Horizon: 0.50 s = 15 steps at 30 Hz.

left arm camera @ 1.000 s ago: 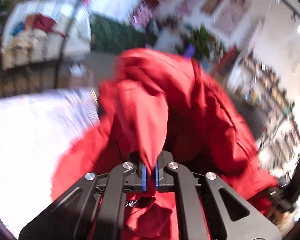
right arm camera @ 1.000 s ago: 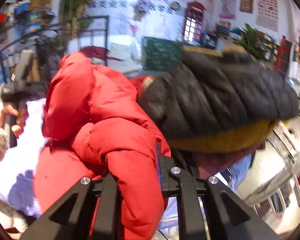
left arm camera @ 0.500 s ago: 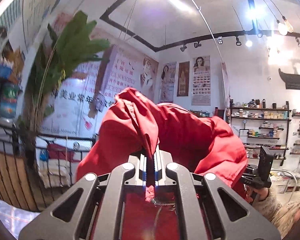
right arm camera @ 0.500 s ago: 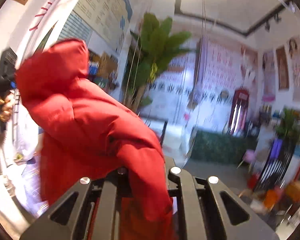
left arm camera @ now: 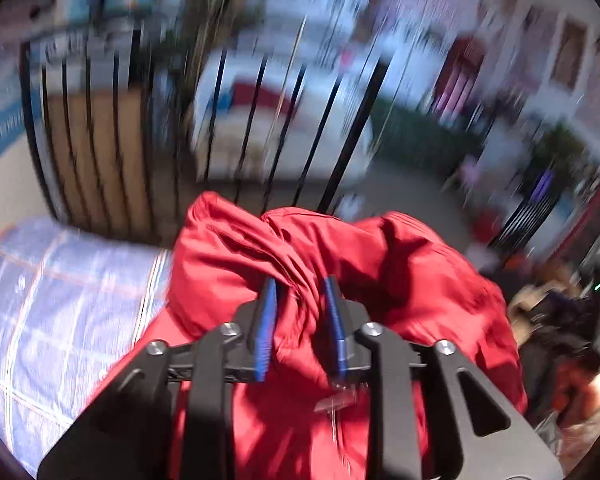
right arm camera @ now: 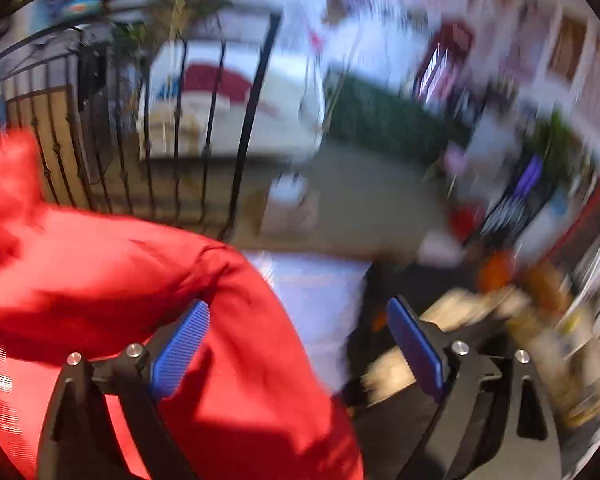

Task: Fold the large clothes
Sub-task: 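Lay the red jacket flat on the bed and open both grippers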

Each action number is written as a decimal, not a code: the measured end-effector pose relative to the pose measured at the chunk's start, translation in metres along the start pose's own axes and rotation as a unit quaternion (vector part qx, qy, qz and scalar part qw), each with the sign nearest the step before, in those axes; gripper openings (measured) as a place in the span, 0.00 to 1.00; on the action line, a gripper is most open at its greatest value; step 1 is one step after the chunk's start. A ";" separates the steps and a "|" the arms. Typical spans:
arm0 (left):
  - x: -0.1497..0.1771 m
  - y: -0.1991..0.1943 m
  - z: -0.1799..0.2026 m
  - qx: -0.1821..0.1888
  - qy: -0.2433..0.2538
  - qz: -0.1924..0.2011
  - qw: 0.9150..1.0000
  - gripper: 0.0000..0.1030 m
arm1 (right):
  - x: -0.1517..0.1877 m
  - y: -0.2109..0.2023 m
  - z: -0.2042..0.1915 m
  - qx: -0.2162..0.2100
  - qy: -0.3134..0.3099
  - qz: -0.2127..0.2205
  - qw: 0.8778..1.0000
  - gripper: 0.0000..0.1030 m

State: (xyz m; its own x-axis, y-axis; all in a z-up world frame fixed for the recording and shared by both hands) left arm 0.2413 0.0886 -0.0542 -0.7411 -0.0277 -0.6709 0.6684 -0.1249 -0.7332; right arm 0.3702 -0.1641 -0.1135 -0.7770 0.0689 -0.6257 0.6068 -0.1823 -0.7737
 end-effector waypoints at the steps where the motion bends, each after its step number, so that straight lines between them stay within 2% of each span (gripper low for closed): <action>1: 0.029 0.033 -0.007 0.013 -0.021 -0.037 0.999 0.26 | 0.024 0.027 -0.005 -0.012 0.021 -0.033 0.999 0.86; 2: 0.060 0.059 -0.015 0.036 -0.045 -0.071 0.996 0.26 | 0.059 0.052 -0.016 -0.033 0.033 -0.067 0.997 0.86; 4: 0.104 0.088 -0.032 0.059 -0.072 -0.111 0.989 0.27 | 0.108 0.069 -0.038 -0.066 0.016 -0.083 0.994 0.86; 5: 0.126 0.092 -0.044 0.065 -0.083 -0.124 0.987 0.29 | 0.130 0.071 -0.046 -0.066 -0.005 -0.086 0.994 0.86; 7: 0.148 0.096 -0.062 0.098 -0.097 -0.139 0.981 0.42 | 0.180 0.071 -0.059 -0.056 -0.055 -0.087 0.993 0.86; 8: 0.156 0.089 -0.074 0.107 -0.094 -0.141 0.980 0.46 | 0.202 0.064 -0.062 -0.063 -0.071 -0.081 0.992 0.86; 10: 0.156 0.050 -0.103 0.108 -0.079 -0.117 0.984 0.63 | 0.233 0.046 -0.059 -0.071 -0.089 -0.071 0.991 0.86; 11: 0.152 0.029 -0.121 0.096 -0.070 -0.096 0.988 0.70 | 0.242 0.034 -0.060 -0.074 -0.092 -0.065 0.991 0.87; 12: 0.152 0.006 -0.141 0.080 -0.062 -0.072 0.992 0.83 | 0.254 0.025 -0.061 -0.078 -0.088 -0.059 0.991 0.87; 13: 0.154 -0.010 -0.156 0.068 -0.059 -0.046 0.995 0.90 | 0.262 0.013 -0.059 -0.087 -0.080 -0.052 0.992 0.88; 15: 0.159 -0.066 -0.180 0.032 -0.054 -0.011 0.998 0.95 | 0.267 -0.009 -0.059 -0.115 -0.063 -0.038 0.991 0.90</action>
Point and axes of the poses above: each gripper's, at about its wrist camera, not at the fingertips, and y roughly the way its jaws point, z to its right, x to its underside, the point moved 9 cm from there along y, roughly the way its jaws point, and after that the axes turned 12 degrees about -x, right-handed, at the moved point
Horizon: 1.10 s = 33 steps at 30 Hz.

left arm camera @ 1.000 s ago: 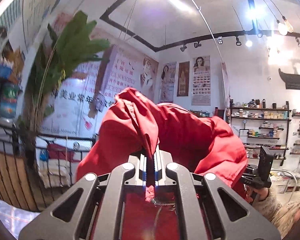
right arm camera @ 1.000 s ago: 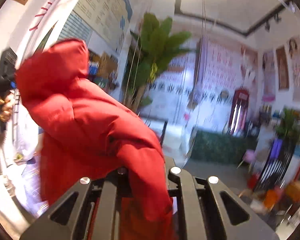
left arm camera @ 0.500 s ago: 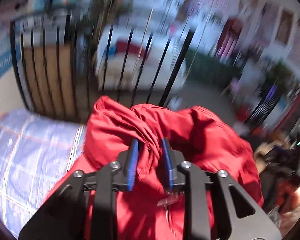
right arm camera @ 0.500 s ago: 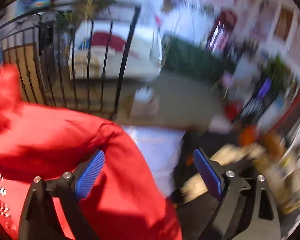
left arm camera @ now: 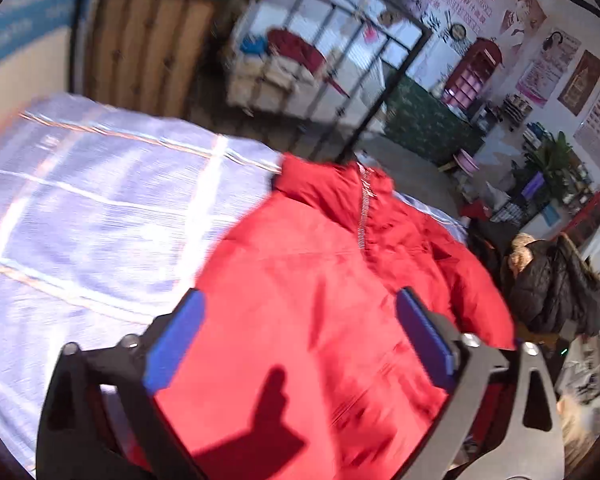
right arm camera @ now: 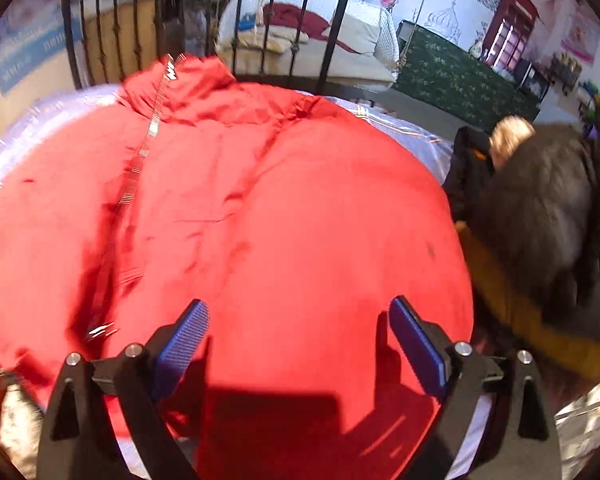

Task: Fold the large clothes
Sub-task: 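Lay the red jacket flat on the bed and open both grippers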

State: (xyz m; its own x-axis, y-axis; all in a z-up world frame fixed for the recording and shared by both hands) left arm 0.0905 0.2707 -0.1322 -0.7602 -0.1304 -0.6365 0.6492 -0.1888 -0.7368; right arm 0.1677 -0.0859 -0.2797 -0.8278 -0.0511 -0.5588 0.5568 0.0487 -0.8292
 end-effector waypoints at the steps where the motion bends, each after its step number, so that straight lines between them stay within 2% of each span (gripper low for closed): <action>1: 0.012 -0.022 -0.010 -0.024 0.005 0.004 1.000 0.95 | 0.003 -0.007 -0.003 -0.009 0.005 0.010 1.000 0.93; 2: 0.033 -0.036 -0.029 -0.052 0.006 -0.004 0.999 0.95 | 0.004 -0.012 -0.007 -0.016 0.011 0.020 1.000 0.94; 3: 0.050 -0.049 -0.043 -0.063 0.003 -0.017 0.998 0.95 | 0.005 -0.018 -0.016 -0.021 0.015 0.027 0.999 0.94; 6: 0.116 -0.056 -0.074 -0.064 -0.036 -0.076 0.994 0.95 | 0.002 -0.015 -0.037 -0.044 0.027 0.034 0.998 0.95; 9: 0.178 -0.062 -0.094 -0.050 -0.105 -0.133 0.984 0.95 | 0.001 -0.013 -0.064 -0.072 0.034 0.032 0.996 0.95; 12: 0.214 -0.071 -0.094 -0.029 -0.162 -0.155 0.974 0.95 | -0.002 -0.009 -0.089 -0.081 0.025 0.035 0.996 0.95; 13: 0.223 -0.072 -0.083 -0.007 -0.174 -0.167 0.971 0.95 | -0.002 -0.007 -0.096 -0.083 0.025 0.034 0.996 0.95; 14: 0.229 -0.071 -0.070 0.014 -0.175 -0.177 0.969 0.95 | -0.002 -0.003 -0.102 -0.090 0.027 0.032 0.995 0.95; 15: 0.235 -0.068 -0.058 0.019 -0.163 -0.181 0.970 0.95 | -0.003 0.001 -0.107 -0.098 0.030 0.028 0.994 0.95; 16: 0.239 -0.065 -0.049 0.005 -0.138 -0.173 0.975 0.90 | -0.002 0.003 -0.110 -0.104 0.032 0.025 0.994 0.95; 17: 0.243 -0.059 -0.041 -0.005 -0.113 -0.164 0.980 0.79 | 0.000 0.005 -0.112 -0.107 0.034 0.022 0.993 0.95; 18: 0.244 -0.050 -0.034 -0.022 -0.087 -0.165 0.982 0.38 | 0.000 0.007 -0.115 -0.107 0.038 0.019 0.993 0.95; 19: 0.243 -0.043 -0.032 -0.041 -0.074 -0.170 0.982 0.13 | 0.002 0.007 -0.115 -0.107 0.041 0.018 0.993 0.95; 20: 0.238 -0.037 -0.032 -0.048 -0.070 -0.166 0.982 0.09 | 0.003 0.007 -0.114 -0.106 0.045 0.017 0.993 0.95; 22: 0.206 -0.043 -0.043 -0.065 -0.067 -0.133 0.987 0.04 | 0.004 0.003 -0.110 -0.103 0.052 0.018 0.993 0.95; 24: 0.145 -0.068 -0.083 -0.124 -0.076 -0.057 0.988 0.02 | 0.005 -0.001 -0.102 -0.099 0.060 0.022 0.993 0.95; 25: 0.107 -0.086 -0.112 -0.155 -0.091 -0.009 0.984 0.02 | 0.006 -0.001 -0.096 -0.095 0.063 0.022 0.993 0.95; 27: 0.044 -0.109 -0.157 -0.167 -0.112 0.036 0.979 0.02 | 0.007 -0.001 -0.086 -0.087 0.069 0.018 0.994 0.95; 31: -0.054 -0.097 -0.200 -0.247 -0.059 0.074 0.964 0.03 | 0.010 0.004 -0.067 -0.071 0.087 0.009 0.994 0.94; 33: -0.092 -0.087 -0.223 -0.270 -0.068 0.081 0.957 0.03 | 0.012 0.002 -0.062 -0.063 0.095 0.008 0.993 0.94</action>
Point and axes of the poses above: each gripper's, at about its wrist camera, not at the fingertips, and y roughly the way its jaws point, z to its right, x to its underside, the point moved 9 cm from there along y, roughly the way its jaws point, and after that the axes turned 12 degrees about -x, right-handed, at the moved point
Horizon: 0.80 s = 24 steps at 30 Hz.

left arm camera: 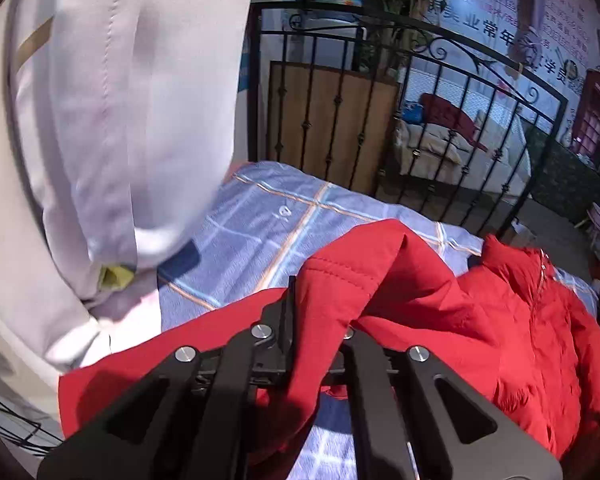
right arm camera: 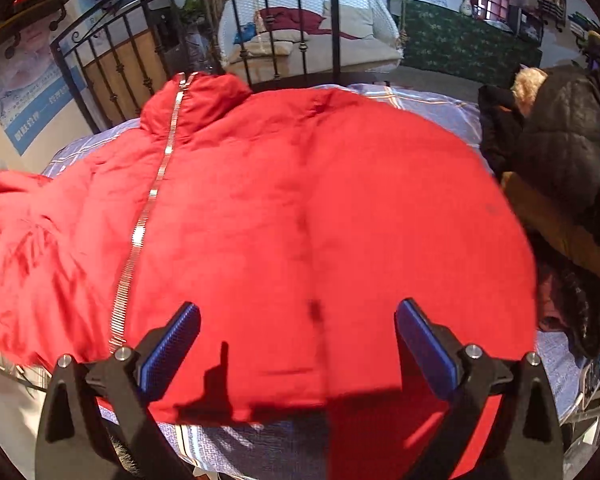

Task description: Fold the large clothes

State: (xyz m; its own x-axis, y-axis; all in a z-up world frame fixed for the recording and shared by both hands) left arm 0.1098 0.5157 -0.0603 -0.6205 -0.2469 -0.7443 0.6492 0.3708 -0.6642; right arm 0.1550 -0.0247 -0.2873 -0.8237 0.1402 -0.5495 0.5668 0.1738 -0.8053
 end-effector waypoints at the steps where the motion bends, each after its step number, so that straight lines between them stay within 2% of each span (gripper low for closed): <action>1: -0.016 0.015 -0.006 -0.018 -0.009 0.003 1.000 0.03 | 0.001 -0.001 0.001 0.000 0.000 -0.001 1.000 0.94; 2: -0.028 0.032 -0.011 -0.047 -0.009 0.005 0.999 0.03 | 0.002 -0.002 0.002 0.005 -0.004 -0.004 1.000 0.94; 4: -0.024 0.074 -0.008 -0.074 -0.010 -0.038 0.997 0.03 | 0.006 -0.001 0.006 0.030 -0.018 -0.010 0.999 0.94; 5: -0.011 0.092 0.000 -0.075 0.003 -0.054 0.996 0.03 | 0.010 0.002 0.009 0.045 -0.025 -0.016 0.999 0.94; 7: 0.023 0.111 0.024 -0.070 0.053 -0.090 0.992 0.06 | 0.020 0.005 0.011 0.048 -0.023 -0.024 0.998 0.94; 8: 0.037 0.113 0.030 -0.085 0.079 -0.091 0.989 0.10 | 0.024 0.005 0.011 0.046 -0.020 -0.024 0.998 0.94; 9: 0.052 0.114 0.035 -0.096 0.101 -0.090 0.986 0.20 | 0.027 0.002 0.011 0.048 -0.020 -0.019 0.998 0.94; 10: 0.068 0.113 0.037 -0.093 0.105 -0.097 0.985 0.34 | 0.028 -0.001 0.010 0.049 -0.023 -0.014 0.998 0.94; 11: 0.080 0.112 0.036 -0.077 0.095 -0.108 0.987 0.40 | 0.029 -0.006 0.006 0.049 -0.034 -0.009 0.998 0.94; 13: 0.100 0.095 0.030 -0.014 0.035 -0.118 0.992 0.70 | 0.027 -0.020 -0.008 0.055 -0.072 0.004 0.996 0.94; 14: 0.108 0.081 0.025 0.008 0.008 -0.116 0.993 0.76 | 0.026 -0.028 -0.017 0.063 -0.096 0.008 0.993 0.94; 16: 0.109 0.050 0.012 0.031 -0.047 -0.099 0.994 0.82 | 0.031 -0.042 -0.044 0.065 -0.154 0.006 0.986 0.94; 19: 0.106 -0.001 0.013 0.075 -0.077 -0.071 0.992 0.88 | 0.066 -0.040 -0.086 0.048 -0.209 -0.034 0.976 0.95; 22: 0.105 -0.043 0.038 0.102 -0.056 -0.048 0.992 0.92 | 0.113 -0.012 -0.109 0.057 -0.255 -0.092 0.961 0.93; 24: 0.114 -0.059 0.065 0.124 -0.031 -0.044 0.991 0.92 | 0.136 0.009 -0.107 0.093 -0.283 -0.120 0.947 0.84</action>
Point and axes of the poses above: each gripper's, at about its wrist camera, not at the fingertips, and y roughly the way its jaws point, z to its right, x to its underside, the point moved 9 cm from there along y, roughly the way its jaws point, and after that the axes turned 12 degrees about -x, right-handed, at the moved point
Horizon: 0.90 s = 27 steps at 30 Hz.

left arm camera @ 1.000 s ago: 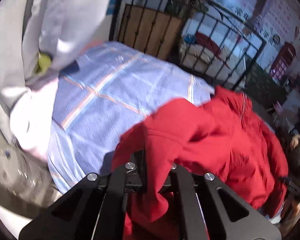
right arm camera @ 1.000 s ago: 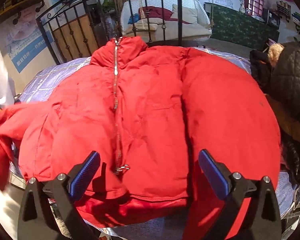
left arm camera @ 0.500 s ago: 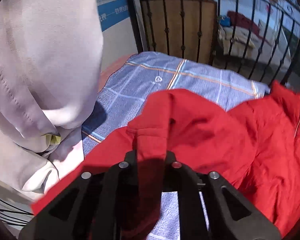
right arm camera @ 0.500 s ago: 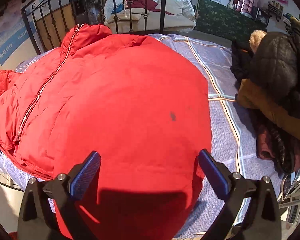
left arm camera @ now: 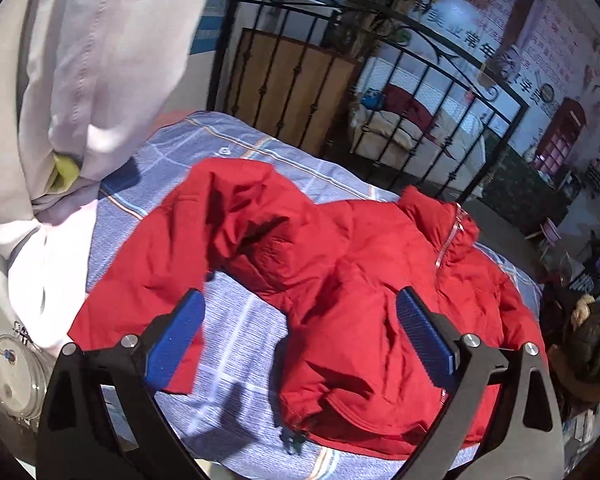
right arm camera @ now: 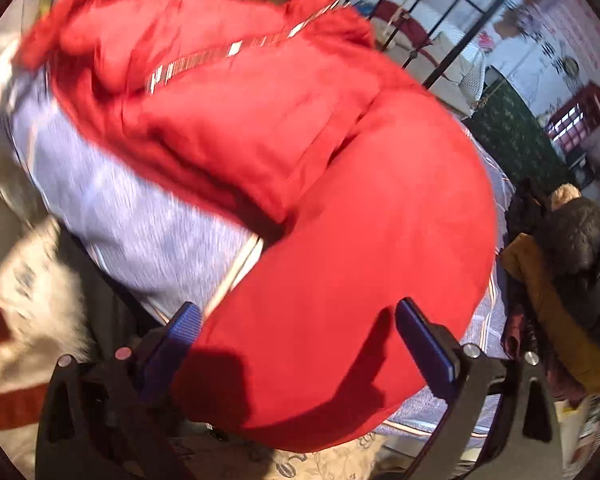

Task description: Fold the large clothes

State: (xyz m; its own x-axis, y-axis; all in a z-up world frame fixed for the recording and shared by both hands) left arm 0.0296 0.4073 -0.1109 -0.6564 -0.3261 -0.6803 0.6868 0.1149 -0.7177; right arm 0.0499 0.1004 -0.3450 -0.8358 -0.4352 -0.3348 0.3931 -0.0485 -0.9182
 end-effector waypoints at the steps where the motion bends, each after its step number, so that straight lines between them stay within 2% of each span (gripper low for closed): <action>1: 0.005 -0.003 0.016 0.013 0.013 0.000 1.000 0.92 | 0.006 0.008 0.002 0.014 -0.008 -0.009 1.000 0.55; 2: 0.010 -0.004 0.035 0.029 0.025 -0.001 0.999 0.92 | 0.010 0.012 0.010 0.039 -0.015 -0.015 0.999 0.24; 3: 0.013 -0.004 0.053 0.045 0.032 -0.004 0.998 0.92 | 0.016 0.010 0.028 0.065 -0.023 -0.015 0.998 0.17; 4: 0.019 -0.005 0.071 0.063 0.038 -0.009 0.997 0.92 | 0.020 0.004 0.046 0.062 -0.014 -0.015 0.998 0.14; 6: 0.024 -0.003 0.107 0.100 0.050 -0.020 0.994 0.92 | 0.031 -0.013 0.101 0.068 0.038 -0.025 0.997 0.11; 8: 0.030 0.002 0.143 0.125 0.067 -0.025 0.990 0.92 | 0.039 -0.060 0.187 0.091 0.132 0.004 0.987 0.10; 10: 0.038 0.006 0.180 0.152 0.083 -0.032 0.984 0.92 | 0.048 -0.111 0.265 0.101 0.227 0.051 0.967 0.10; 12: 0.053 0.011 0.224 0.187 0.106 -0.054 0.975 0.92 | 0.058 -0.158 0.336 0.132 0.288 0.096 0.944 0.09; 13: 0.063 0.013 0.247 0.204 0.116 -0.064 0.970 0.92 | 0.061 -0.169 0.357 0.147 0.301 0.109 0.936 0.09; 14: 0.073 0.015 0.266 0.219 0.127 -0.073 0.965 0.92 | 0.065 -0.172 0.381 0.154 0.317 0.113 0.929 0.09; 15: 0.086 0.017 0.286 0.231 0.141 -0.083 0.959 0.92 | 0.068 -0.163 0.392 0.149 0.328 0.104 0.927 0.08; 18: 0.139 0.032 0.339 0.242 0.191 -0.120 0.944 0.92 | 0.073 -0.123 0.406 0.157 0.332 0.068 0.928 0.09; 21: 0.204 0.061 0.373 0.221 0.238 -0.169 0.930 0.92 | 0.085 -0.080 0.409 0.115 0.373 0.053 0.919 0.15; 22: 0.225 0.074 0.378 0.203 0.258 -0.185 0.926 0.92 | 0.090 -0.073 0.408 0.106 0.384 0.050 0.916 0.22; 23: 0.245 0.086 0.383 0.173 0.280 -0.187 0.925 0.92 | 0.095 -0.071 0.407 0.096 0.395 0.049 0.912 0.34; 24: 0.254 0.092 0.385 0.152 0.301 -0.170 0.926 0.94 | 0.100 -0.074 0.405 0.086 0.409 0.049 0.907 0.40; 26: 0.263 0.094 0.392 0.128 0.338 -0.129 0.923 0.95 | 0.108 -0.098 0.392 0.064 0.432 0.074 0.897 0.67; 27: 0.265 0.093 0.393 0.118 0.347 -0.126 0.922 0.95 | 0.114 -0.115 0.386 0.052 0.438 0.097 0.892 0.75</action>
State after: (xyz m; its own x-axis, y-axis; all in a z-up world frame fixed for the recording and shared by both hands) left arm 0.0424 -0.0376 -0.2994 -0.7902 0.3734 -0.4860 0.4800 -0.1159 -0.8696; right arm 0.0568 -0.2904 -0.1957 -0.7084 0.4234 -0.5648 0.5590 -0.1520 -0.8151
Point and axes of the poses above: each gripper's, at about its wrist camera, not at the fingertips, and y roughly the way its jaws point, z to its right, x to its underside, the point moved 9 cm from there along y, roughly the way its jaws point, and after that the axes turned 12 degrees about -x, right-handed, at the moved point
